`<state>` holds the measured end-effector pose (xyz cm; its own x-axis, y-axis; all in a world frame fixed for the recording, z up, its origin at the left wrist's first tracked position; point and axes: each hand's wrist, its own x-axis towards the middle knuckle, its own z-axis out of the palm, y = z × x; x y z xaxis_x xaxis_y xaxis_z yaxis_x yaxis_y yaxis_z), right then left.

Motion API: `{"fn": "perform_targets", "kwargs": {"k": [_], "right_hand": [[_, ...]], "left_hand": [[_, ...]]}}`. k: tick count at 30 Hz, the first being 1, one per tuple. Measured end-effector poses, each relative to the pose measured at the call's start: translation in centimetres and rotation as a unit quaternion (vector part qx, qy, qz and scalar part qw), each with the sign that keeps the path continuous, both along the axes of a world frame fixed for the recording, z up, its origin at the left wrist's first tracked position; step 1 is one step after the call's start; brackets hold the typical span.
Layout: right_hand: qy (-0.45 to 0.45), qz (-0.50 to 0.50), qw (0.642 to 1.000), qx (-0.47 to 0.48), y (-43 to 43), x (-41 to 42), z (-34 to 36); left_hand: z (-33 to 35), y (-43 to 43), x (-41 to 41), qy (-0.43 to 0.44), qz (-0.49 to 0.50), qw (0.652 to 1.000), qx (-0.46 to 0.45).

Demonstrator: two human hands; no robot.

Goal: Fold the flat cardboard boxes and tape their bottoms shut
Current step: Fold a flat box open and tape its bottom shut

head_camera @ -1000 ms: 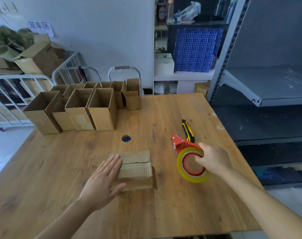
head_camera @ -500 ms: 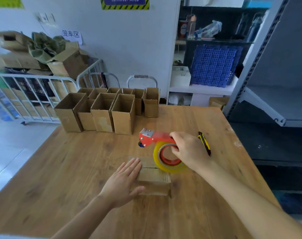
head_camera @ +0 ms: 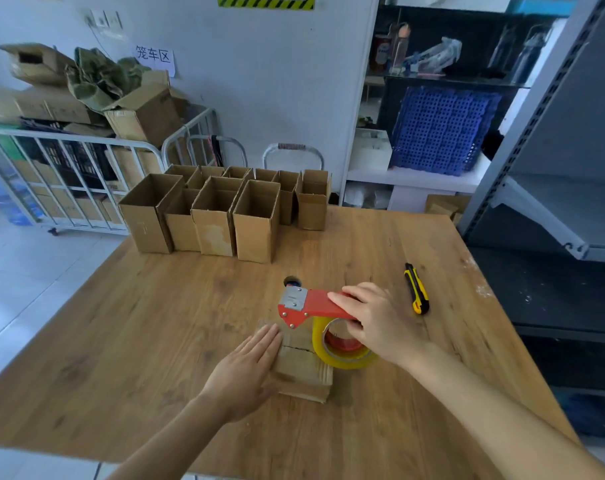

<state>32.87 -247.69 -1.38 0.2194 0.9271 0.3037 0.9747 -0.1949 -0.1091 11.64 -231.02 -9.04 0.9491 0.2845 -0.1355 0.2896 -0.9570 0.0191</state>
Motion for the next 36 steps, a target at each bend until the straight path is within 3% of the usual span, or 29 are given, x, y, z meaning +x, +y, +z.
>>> {"fn": "perform_targets", "kwargs": {"k": [2,7,13,17,23,31,36], "right_hand": [[-0.012,-0.007,1.0,-0.005,0.0,-0.2,0.0],[0.028,-0.036,0.998,-0.051,0.3,-0.9,0.3],[0.228,-0.086,0.966,-0.09,0.1,-0.3,1.4],[0.323,-0.066,0.937,-0.115,-0.4,0.3,2.4],[0.321,-0.053,0.927,-0.185,-0.3,0.7,3.5],[0.429,-0.024,0.887,-0.167,-1.5,0.8,4.5],[0.46,-0.019,0.876,-0.143,-1.9,0.7,4.5]], "left_hand": [[0.0,-0.1,0.0,-0.022,-0.003,1.0,-0.018],[0.3,0.2,1.0,-0.049,0.057,0.98,-0.183],[0.2,0.5,1.1,-0.101,0.097,0.948,-0.286],[0.2,0.6,1.2,-0.103,0.102,0.946,-0.291],[0.4,0.5,1.1,-0.09,0.099,0.951,-0.278],[2.5,0.8,1.8,-0.064,0.092,0.958,-0.264],[4.3,0.8,3.1,-0.124,0.176,0.923,-0.318]]}}
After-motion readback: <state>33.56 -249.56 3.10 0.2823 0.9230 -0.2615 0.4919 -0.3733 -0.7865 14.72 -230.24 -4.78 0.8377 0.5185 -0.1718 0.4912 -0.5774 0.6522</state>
